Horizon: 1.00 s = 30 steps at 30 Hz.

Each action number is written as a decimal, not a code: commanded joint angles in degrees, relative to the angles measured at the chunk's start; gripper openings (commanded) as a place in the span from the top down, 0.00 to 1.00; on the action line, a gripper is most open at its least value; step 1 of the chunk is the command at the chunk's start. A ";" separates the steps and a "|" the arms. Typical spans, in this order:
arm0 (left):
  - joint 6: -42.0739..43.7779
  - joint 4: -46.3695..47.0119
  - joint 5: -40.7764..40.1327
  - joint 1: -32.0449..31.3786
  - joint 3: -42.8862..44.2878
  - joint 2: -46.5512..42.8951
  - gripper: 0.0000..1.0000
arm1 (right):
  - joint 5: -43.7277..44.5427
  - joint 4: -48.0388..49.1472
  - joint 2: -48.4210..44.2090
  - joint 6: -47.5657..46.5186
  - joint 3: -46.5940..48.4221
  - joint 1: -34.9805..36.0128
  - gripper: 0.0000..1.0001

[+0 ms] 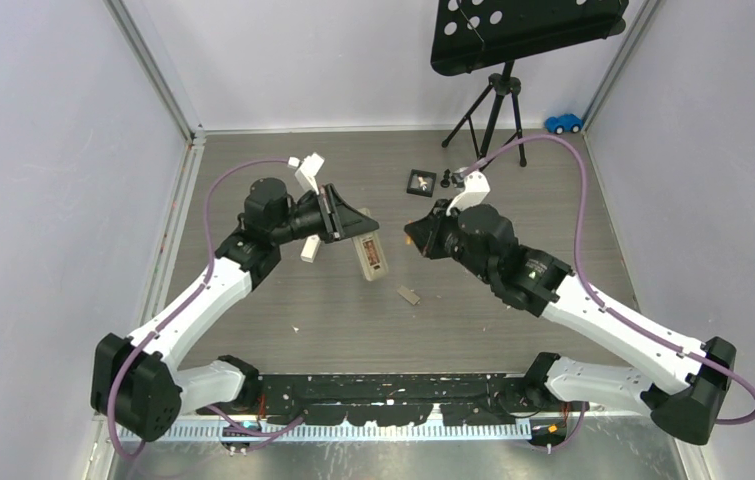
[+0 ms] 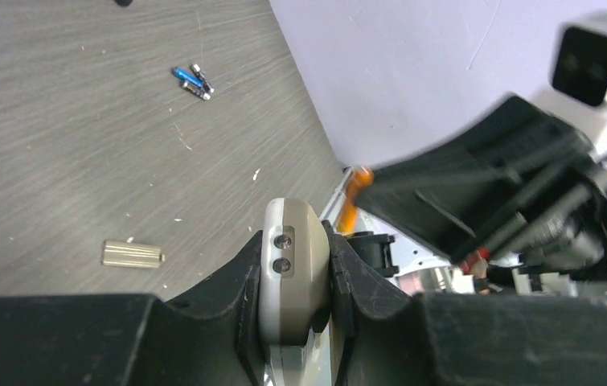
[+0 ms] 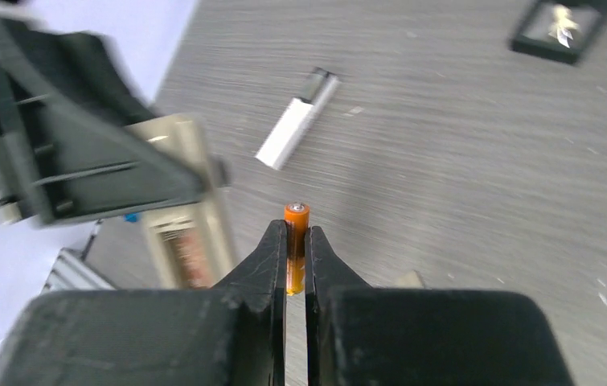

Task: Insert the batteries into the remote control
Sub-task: Load the battery into the remote control.

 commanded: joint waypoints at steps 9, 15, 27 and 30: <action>-9.37 -2.98 3.02 0.09 5.07 4.38 1.00 | 3.21 22.91 2.64 -13.09 -3.18 11.32 0.93; -12.28 -5.13 4.82 0.09 6.38 4.94 1.00 | 3.85 23.82 3.73 -16.78 -4.00 12.69 0.92; -14.31 -8.31 6.82 0.09 7.95 5.68 1.00 | 2.38 19.60 1.81 -20.02 -5.31 12.90 0.77; -14.34 -8.22 6.67 0.09 8.24 5.98 1.00 | 0.05 18.27 1.06 -18.88 -5.16 12.90 0.71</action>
